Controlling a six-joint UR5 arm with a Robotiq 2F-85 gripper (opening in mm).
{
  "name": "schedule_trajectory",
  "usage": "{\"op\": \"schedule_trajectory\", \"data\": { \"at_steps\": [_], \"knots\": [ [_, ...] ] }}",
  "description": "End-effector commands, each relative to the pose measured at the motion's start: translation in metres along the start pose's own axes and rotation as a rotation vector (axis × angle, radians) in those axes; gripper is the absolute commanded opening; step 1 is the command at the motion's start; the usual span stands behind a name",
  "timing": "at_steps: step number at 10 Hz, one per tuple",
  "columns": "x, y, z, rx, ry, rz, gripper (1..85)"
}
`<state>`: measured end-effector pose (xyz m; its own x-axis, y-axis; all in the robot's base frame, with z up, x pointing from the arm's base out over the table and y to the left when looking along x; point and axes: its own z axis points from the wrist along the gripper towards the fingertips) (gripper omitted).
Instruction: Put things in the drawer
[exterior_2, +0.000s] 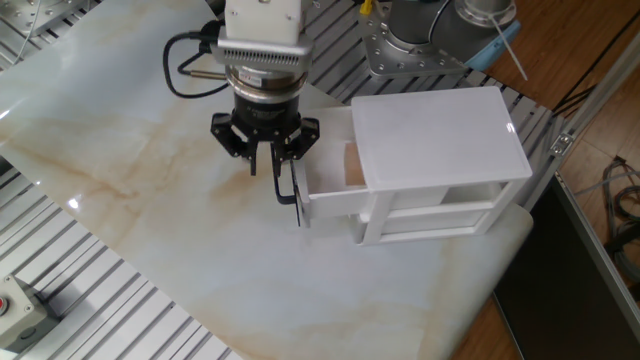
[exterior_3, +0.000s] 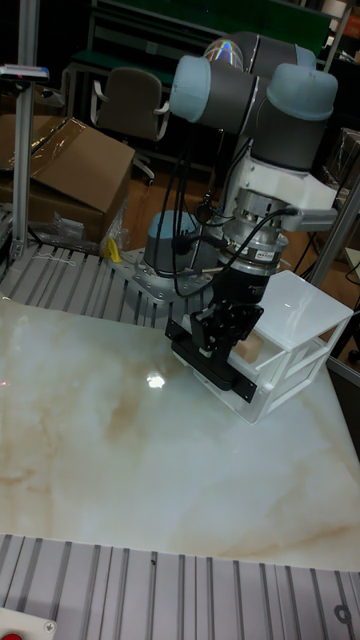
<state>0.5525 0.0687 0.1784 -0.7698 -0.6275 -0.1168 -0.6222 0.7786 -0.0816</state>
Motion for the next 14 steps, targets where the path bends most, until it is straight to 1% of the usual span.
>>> {"op": "schedule_trajectory", "data": {
  "at_steps": [1, 7, 9, 14],
  "knots": [
    [-0.002, 0.003, 0.012, -0.009, -0.022, -0.001, 34.0],
    [0.001, 0.007, 0.02, -0.013, -0.029, -0.003, 34.0],
    [0.002, 0.012, 0.021, -0.013, -0.027, 0.002, 34.0],
    [0.004, 0.015, 0.022, -0.013, -0.023, 0.013, 32.0]
  ]
}}
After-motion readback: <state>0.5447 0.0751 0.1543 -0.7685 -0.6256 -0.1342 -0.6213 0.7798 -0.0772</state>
